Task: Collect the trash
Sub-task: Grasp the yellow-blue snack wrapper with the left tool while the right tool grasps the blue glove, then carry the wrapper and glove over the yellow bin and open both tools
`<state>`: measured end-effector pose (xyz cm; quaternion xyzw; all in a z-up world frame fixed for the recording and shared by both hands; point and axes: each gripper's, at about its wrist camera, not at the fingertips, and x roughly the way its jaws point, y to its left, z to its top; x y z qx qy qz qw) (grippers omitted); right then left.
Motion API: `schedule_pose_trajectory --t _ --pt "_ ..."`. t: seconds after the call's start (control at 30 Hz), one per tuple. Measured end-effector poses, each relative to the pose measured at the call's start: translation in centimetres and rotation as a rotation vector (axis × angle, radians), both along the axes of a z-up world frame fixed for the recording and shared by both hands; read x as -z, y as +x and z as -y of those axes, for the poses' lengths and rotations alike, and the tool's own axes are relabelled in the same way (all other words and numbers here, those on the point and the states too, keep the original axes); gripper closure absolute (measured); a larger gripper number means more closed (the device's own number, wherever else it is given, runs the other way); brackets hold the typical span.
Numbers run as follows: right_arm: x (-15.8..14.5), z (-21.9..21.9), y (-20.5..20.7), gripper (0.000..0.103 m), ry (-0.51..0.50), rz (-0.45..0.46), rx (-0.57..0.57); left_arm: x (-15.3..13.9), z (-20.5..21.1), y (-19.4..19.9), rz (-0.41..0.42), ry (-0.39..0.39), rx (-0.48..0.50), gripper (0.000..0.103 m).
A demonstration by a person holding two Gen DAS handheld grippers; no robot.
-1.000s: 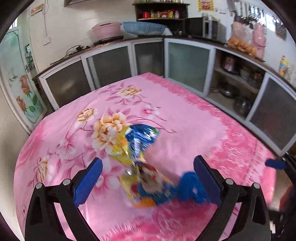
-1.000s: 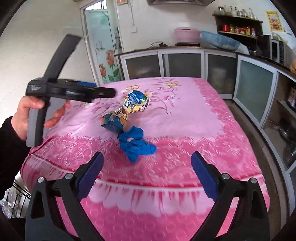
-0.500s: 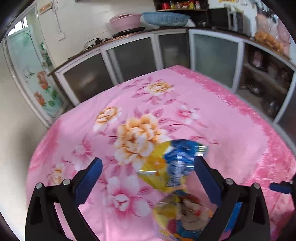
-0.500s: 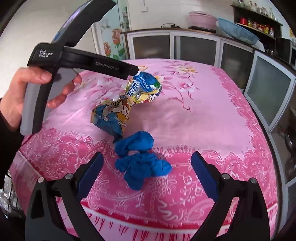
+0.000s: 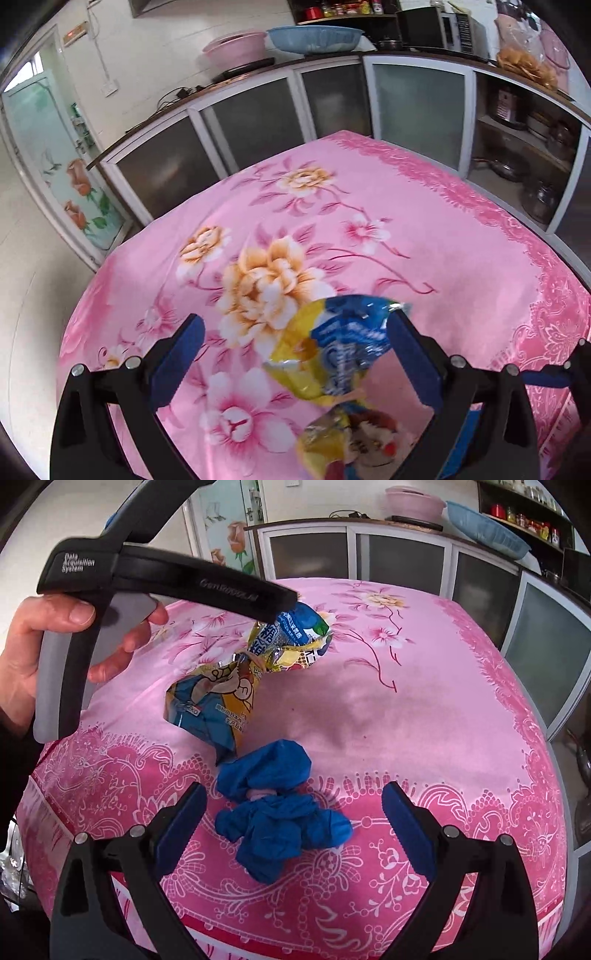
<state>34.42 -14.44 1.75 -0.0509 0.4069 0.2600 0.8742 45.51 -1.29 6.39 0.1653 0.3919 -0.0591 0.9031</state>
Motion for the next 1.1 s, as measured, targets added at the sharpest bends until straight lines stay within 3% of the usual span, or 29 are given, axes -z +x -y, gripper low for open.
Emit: schedule_pose_trajectory --t 0.17,0.33,0.37,0.4,0.43,0.47,0.5,0.6,0.83,1.1 --pt "0.4 -0.3 0.5 0.012 -0.003 -0.022 -0.004 1.5 1.8 1.2 -0.039 0.065 0.009 0.008" --pt "0.9 -1.0 1.2 0.017 -0.023 -0.043 -0.016 3.1 1.2 3.0 -0.127 -0.018 -0.02 0.008" --pt "1.2 -1.2 1.4 0.033 -0.044 -0.06 -0.017 3.4 0.9 3.1 -0.141 -0.044 -0.026 0.01" --pt "1.4 -1.5 1.5 0.057 -0.067 -0.071 -0.017 3.7 0.7 3.2 -0.158 -0.067 -0.031 0.028" --pt "1.7 -1.7 1.7 0.067 -0.097 -0.078 -0.016 4.0 0.5 3.4 -0.177 -0.082 -0.038 0.045" --pt "1.8 -1.7 1.7 0.074 -0.11 -0.072 -0.011 4.2 0.2 3.6 -0.196 -0.103 -0.043 0.045" --pt "1.7 -1.8 1.6 0.083 -0.115 -0.067 -0.01 4.2 0.0 3.7 -0.198 -0.118 -0.049 0.053" --pt "1.2 -1.4 1.4 0.088 -0.085 -0.061 -0.003 3.6 -0.3 3.6 -0.204 -0.141 -0.053 0.083" --pt "-2.2 0.2 -1.1 0.089 -0.004 -0.008 -0.003 0.1 -2.4 1.4 -0.177 -0.292 -0.025 0.088" --pt "-5.6 5.8 -5.6 0.089 0.081 0.026 0.092 -5.1 -3.2 -5.0 -0.07 -0.353 0.058 0.087"
